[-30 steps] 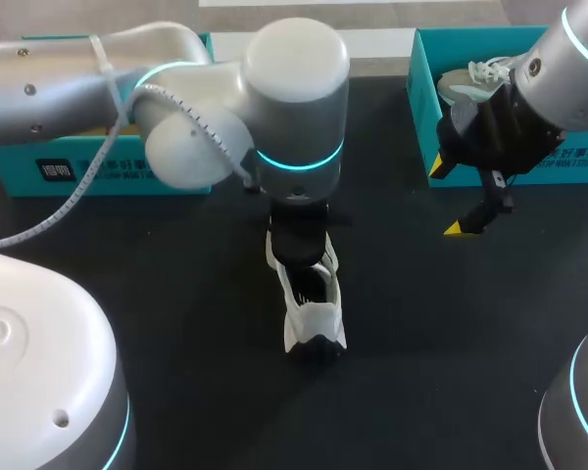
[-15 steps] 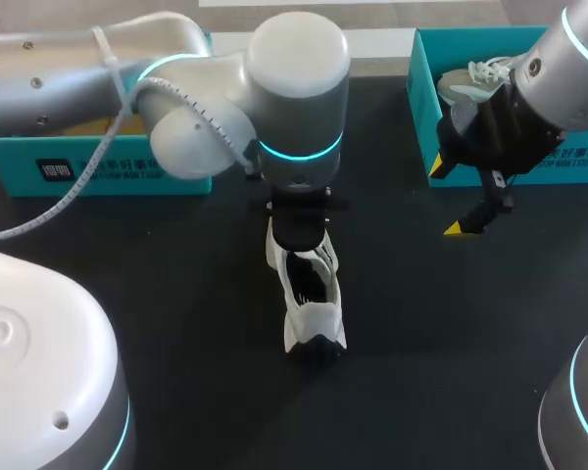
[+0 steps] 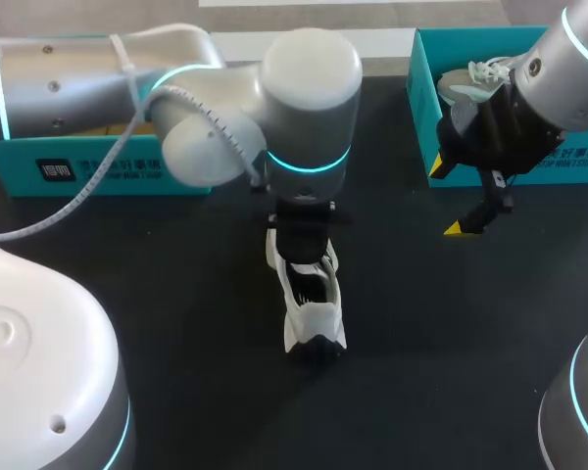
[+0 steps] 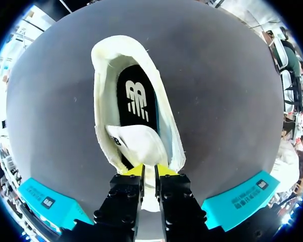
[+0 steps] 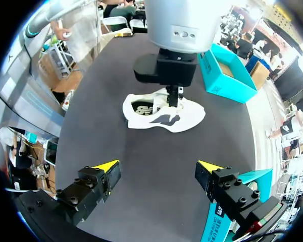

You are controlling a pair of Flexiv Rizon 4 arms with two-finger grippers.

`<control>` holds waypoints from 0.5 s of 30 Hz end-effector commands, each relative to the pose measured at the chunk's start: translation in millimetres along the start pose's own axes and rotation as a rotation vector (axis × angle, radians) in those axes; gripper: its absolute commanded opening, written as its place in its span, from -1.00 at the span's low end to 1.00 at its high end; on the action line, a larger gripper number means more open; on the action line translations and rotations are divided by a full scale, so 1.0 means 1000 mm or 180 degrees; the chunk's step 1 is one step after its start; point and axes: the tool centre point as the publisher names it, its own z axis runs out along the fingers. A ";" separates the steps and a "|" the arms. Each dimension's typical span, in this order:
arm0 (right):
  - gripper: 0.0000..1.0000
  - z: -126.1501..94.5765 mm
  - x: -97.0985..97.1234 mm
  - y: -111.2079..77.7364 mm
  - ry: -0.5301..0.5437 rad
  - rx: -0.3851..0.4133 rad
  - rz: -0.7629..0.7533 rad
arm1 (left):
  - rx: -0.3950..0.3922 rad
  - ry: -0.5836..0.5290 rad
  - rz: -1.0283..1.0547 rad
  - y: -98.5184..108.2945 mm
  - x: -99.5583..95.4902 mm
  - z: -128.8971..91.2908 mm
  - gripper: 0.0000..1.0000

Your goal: Take the shoe out of the shoebox, open the shoe tongue, remove and reinsert the insole, then place the shoe into the shoebox

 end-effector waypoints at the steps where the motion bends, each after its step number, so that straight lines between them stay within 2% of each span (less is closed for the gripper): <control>1: 1.00 0.002 0.000 0.000 -0.0001 0.0006 0.0001 | -0.0023 -0.0025 -0.0016 -0.007 0.008 -0.003 -0.63; 7: 1.00 0.002 0.000 0.000 -0.0001 0.0006 0.0001 | -0.0038 -0.0061 -0.0052 -0.011 0.007 -0.002 -0.59; 15: 1.00 0.002 0.000 0.000 -0.0001 0.0006 0.0001 | -0.0058 -0.0119 -0.0090 -0.006 -0.005 -0.001 -0.54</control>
